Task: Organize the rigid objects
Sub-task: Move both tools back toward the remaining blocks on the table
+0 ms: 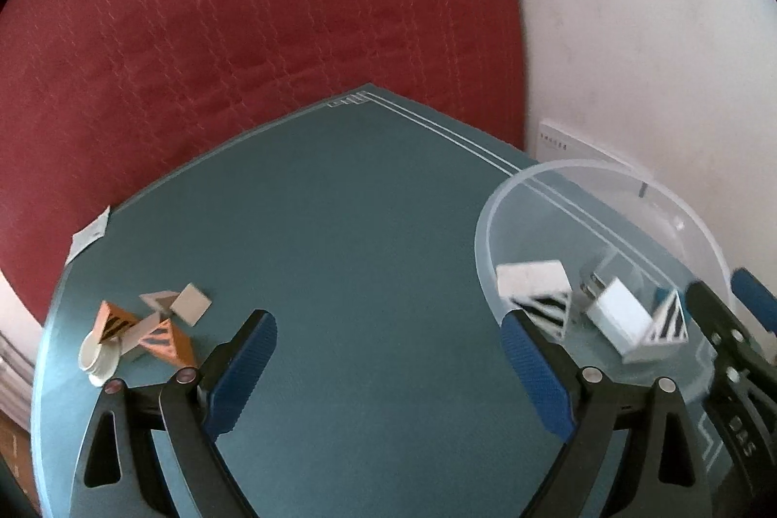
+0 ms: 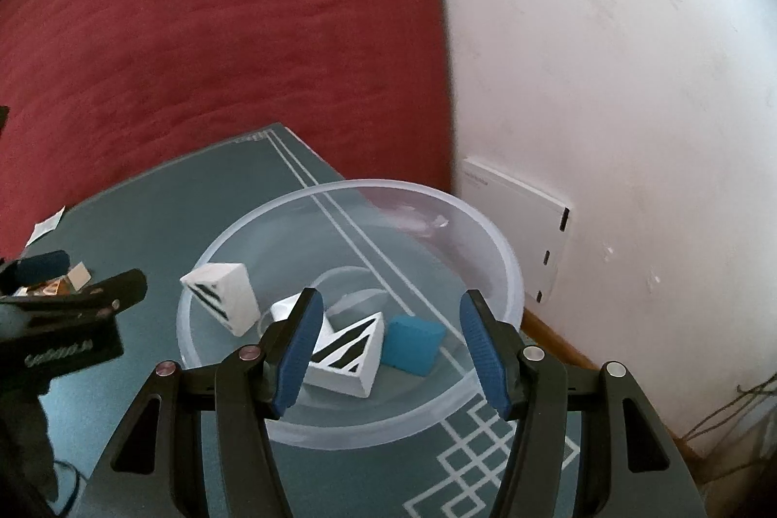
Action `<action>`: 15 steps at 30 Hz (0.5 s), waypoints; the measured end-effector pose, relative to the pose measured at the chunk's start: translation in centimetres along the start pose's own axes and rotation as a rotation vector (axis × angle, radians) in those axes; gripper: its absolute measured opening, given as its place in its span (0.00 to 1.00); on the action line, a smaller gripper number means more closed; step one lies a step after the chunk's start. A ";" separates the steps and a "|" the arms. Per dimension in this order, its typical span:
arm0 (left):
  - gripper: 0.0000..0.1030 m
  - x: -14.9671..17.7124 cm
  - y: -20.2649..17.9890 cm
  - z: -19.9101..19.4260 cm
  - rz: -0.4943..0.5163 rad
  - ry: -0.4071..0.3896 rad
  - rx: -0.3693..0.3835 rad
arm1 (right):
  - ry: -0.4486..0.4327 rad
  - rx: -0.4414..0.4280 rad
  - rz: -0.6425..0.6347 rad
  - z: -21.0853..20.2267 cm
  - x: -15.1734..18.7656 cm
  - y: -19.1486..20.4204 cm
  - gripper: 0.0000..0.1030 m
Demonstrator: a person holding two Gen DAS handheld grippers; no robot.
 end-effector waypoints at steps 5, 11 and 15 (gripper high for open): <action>0.93 1.3 1.0 -2.1 -0.015 -0.014 -0.030 | -0.019 -0.006 -0.033 -0.1 0.2 0.7 0.58; 0.93 2.5 2.9 -4.3 -0.049 -0.017 -0.074 | -0.048 -0.005 -0.038 -0.1 0.1 0.5 0.58; 0.93 3.2 4.7 -5.1 -0.084 -0.018 -0.101 | -0.052 -0.008 -0.045 0.8 0.2 0.6 0.58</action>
Point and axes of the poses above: each gripper's, at about its wrist camera, not at the fingertips, and z roughly the way its jaws point, y to its left, x to its underside, the point moved 4 cm from there along z, roughly the way its jaws point, and after that the axes turned 1 degree about -y, right-handed, at the moved point
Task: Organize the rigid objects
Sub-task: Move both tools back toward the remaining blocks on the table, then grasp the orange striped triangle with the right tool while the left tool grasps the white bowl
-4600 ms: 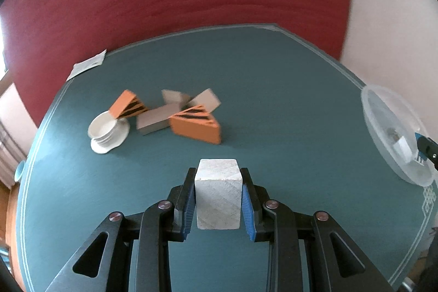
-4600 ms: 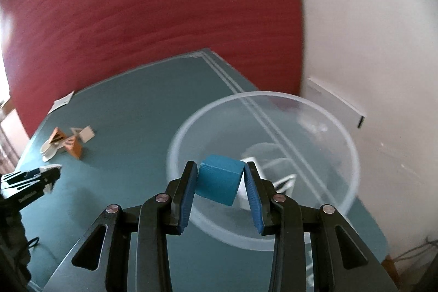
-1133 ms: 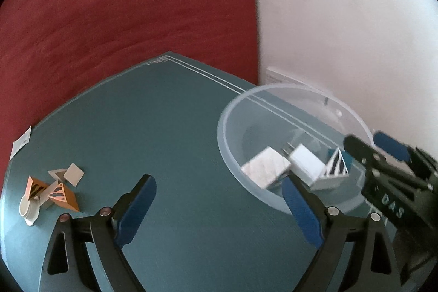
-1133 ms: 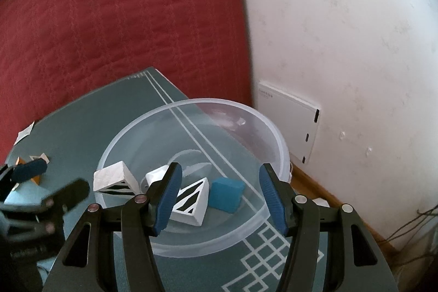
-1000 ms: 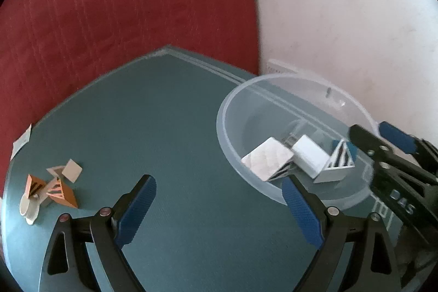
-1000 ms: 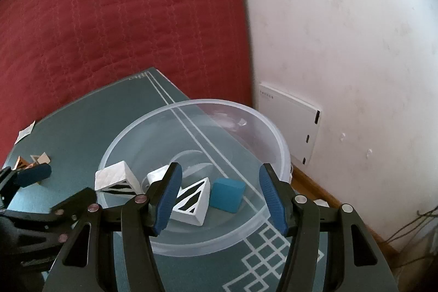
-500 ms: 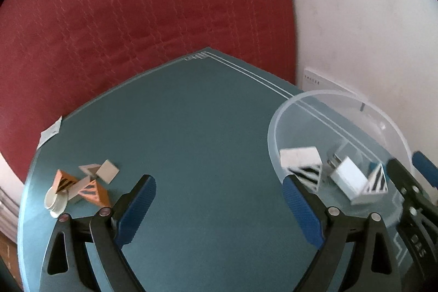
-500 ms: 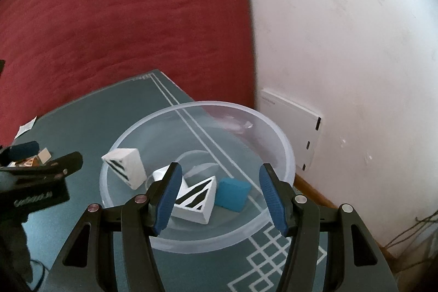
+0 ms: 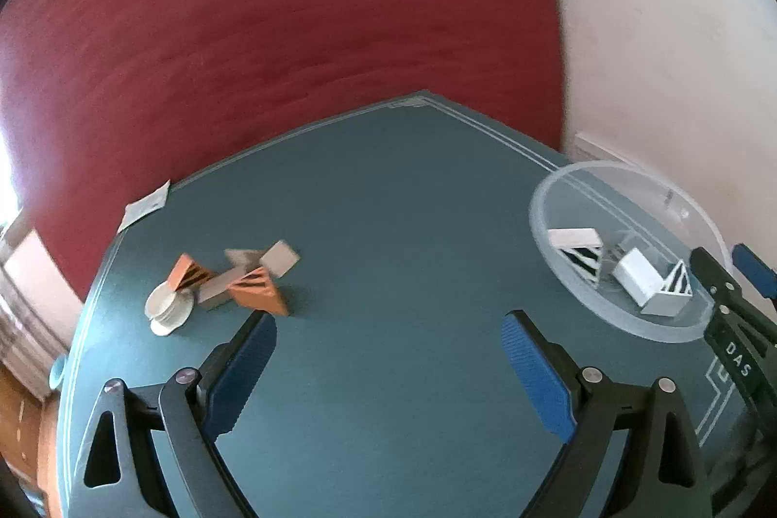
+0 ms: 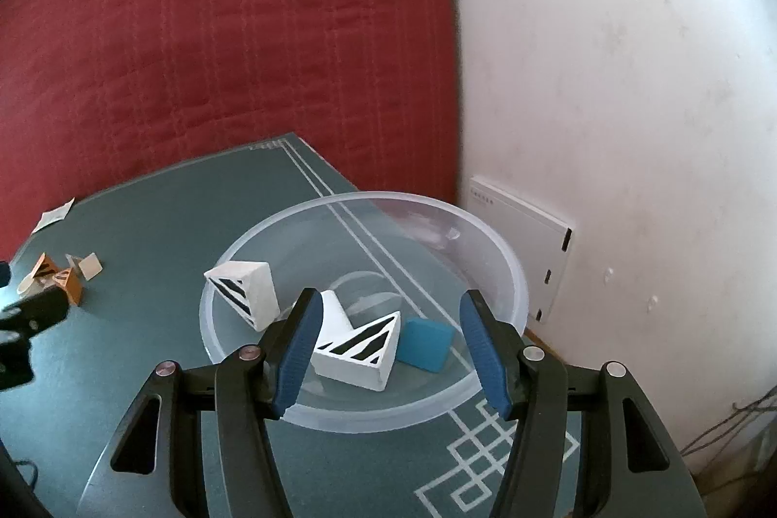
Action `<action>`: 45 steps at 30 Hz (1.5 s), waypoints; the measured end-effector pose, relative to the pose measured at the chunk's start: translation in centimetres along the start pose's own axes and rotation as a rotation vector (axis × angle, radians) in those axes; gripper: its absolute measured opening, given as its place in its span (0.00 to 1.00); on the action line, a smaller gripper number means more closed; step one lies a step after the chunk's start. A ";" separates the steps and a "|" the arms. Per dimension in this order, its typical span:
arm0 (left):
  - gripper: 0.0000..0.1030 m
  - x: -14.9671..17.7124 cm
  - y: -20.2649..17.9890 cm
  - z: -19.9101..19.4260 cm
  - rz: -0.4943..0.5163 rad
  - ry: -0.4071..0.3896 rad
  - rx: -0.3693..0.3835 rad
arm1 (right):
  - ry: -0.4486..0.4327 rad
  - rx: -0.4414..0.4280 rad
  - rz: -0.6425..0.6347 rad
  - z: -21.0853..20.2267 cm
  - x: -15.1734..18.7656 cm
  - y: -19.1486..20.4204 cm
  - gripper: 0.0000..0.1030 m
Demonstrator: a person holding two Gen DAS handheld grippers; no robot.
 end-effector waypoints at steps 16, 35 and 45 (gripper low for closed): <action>0.93 3.2 9.4 -0.7 -0.171 0.030 -0.100 | 0.004 -0.003 -0.046 1.6 -0.1 0.6 0.58; 0.93 4.1 20.5 -0.9 -0.290 0.036 -0.268 | -0.002 -0.159 -0.074 -1.6 -1.6 1.6 0.59; 0.93 5.1 22.1 0.3 -0.282 0.071 -0.282 | 0.064 -0.453 -0.172 -4.0 -4.2 6.6 0.66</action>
Point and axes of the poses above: each gripper's, at about its wrist camera, not at the fingertips, and z roughly the way its jaws point, y to its left, x to its underside, the point moved 4 cm from there along z, roughly the way its jaws point, and after that the axes turned 1 degree about -y, right-handed, at the moved point
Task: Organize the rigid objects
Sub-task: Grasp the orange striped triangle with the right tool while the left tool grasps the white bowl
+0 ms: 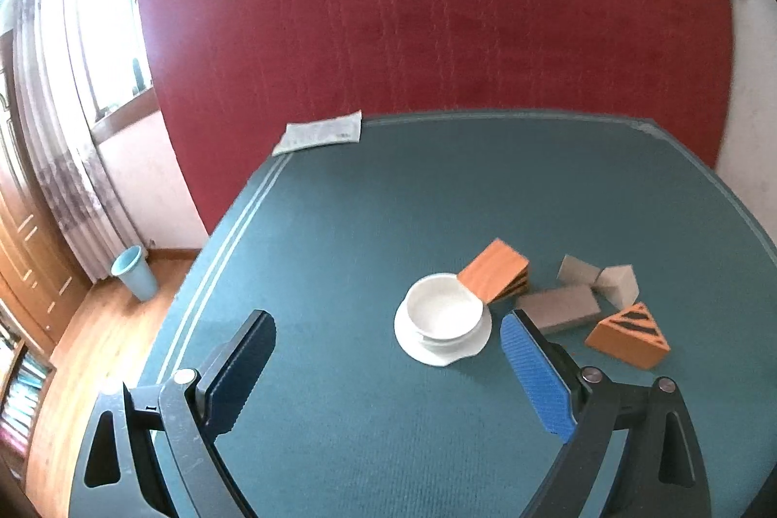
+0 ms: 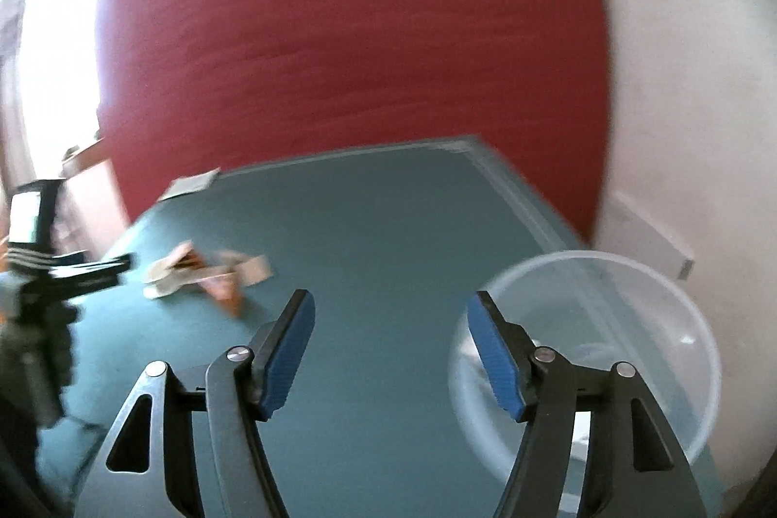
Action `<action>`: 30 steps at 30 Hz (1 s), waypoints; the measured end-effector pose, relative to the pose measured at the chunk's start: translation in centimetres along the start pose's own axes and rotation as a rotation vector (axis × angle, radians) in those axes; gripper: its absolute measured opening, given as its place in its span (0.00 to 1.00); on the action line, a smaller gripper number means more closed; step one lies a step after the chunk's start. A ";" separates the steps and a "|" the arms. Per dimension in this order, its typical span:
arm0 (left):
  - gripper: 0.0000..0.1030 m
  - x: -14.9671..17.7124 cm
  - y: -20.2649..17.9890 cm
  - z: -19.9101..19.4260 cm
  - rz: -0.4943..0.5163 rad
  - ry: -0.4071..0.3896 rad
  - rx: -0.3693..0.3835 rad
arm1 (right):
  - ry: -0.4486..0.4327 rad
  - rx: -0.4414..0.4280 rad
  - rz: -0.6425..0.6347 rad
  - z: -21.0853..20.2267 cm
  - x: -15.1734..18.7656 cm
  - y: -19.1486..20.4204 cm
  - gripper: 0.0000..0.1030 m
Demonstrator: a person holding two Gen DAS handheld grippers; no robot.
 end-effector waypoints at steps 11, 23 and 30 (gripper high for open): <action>0.93 -0.2 -1.1 2.6 0.021 0.049 0.025 | 0.073 -0.323 0.048 7.6 -8.0 9.6 0.66; 0.98 1.6 1.2 4.3 -0.080 0.119 0.090 | 0.259 -0.292 -0.036 16.3 1.2 12.1 0.65; 0.97 0.5 -1.3 5.3 0.066 0.115 0.066 | 0.257 -0.315 -0.021 16.4 1.3 11.9 0.65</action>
Point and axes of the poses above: each gripper's, at about its wrist camera, not at the fingertips, and z roughly the way its jaws point, y to its left, x to its underside, the point moved 4 cm from there along z, roughly the way its jaws point, and after that the axes turned 1 degree about -y, right-handed, at the moved point
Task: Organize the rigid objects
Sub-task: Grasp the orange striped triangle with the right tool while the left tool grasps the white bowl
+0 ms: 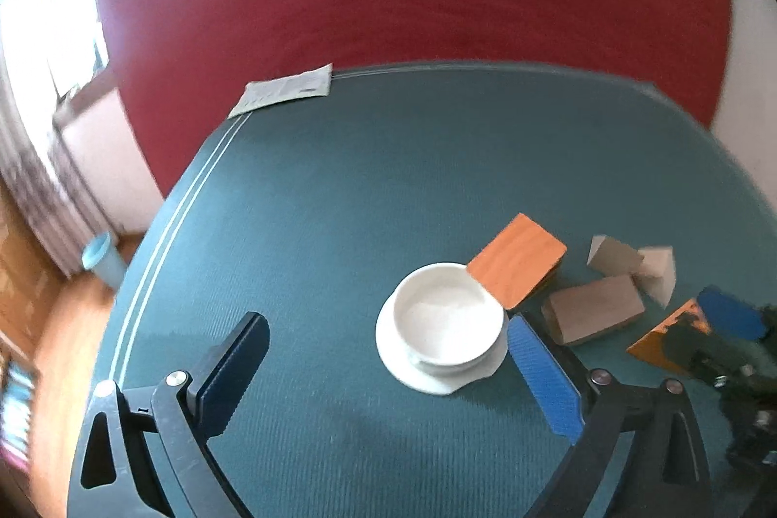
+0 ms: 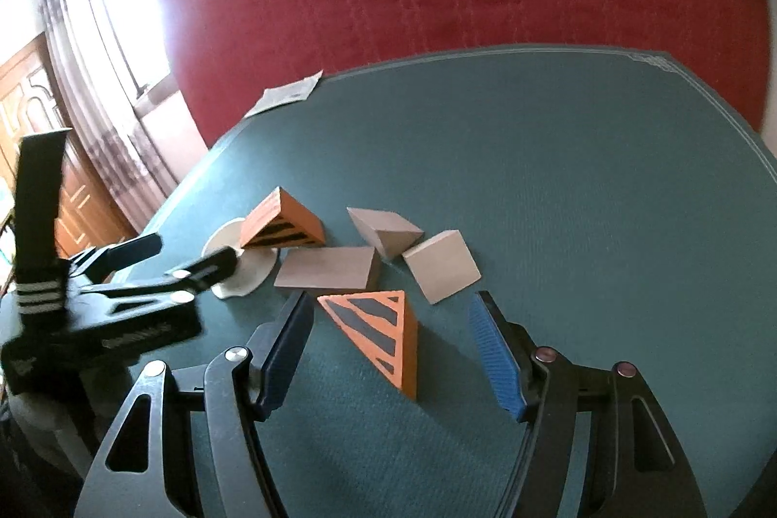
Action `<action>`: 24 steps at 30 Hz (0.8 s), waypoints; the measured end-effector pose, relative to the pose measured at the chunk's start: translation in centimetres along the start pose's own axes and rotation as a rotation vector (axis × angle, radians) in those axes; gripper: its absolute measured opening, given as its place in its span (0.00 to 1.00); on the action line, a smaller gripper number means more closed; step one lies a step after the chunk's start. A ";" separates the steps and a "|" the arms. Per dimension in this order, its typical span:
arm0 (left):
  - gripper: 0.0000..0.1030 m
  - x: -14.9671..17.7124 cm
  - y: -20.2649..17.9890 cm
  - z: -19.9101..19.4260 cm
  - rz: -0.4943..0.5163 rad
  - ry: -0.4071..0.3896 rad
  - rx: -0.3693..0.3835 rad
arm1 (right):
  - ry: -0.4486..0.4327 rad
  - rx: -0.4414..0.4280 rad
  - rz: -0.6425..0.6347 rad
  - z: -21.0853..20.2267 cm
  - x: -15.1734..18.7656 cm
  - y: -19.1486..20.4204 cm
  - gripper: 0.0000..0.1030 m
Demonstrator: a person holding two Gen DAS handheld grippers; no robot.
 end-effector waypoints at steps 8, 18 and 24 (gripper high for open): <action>0.82 0.5 0.7 1.9 -0.035 0.035 0.042 | -0.010 0.000 -0.012 0.2 0.6 0.8 0.65; 0.53 0.5 1.0 1.6 -0.032 -0.019 0.150 | 0.001 -0.006 -0.014 0.5 0.3 1.1 0.65; 0.53 1.4 1.7 0.4 -0.064 -0.035 0.165 | 0.030 0.007 -0.022 0.8 0.5 1.7 0.65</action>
Point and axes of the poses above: each gripper's, at about its wrist camera, not at the fingertips, and z roughly the way its jaws point, y to its left, x to its underside, the point moved 4 cm from there along z, roughly the way its jaws point, and after that the axes turned 1 degree about -y, right-handed, at the moved point
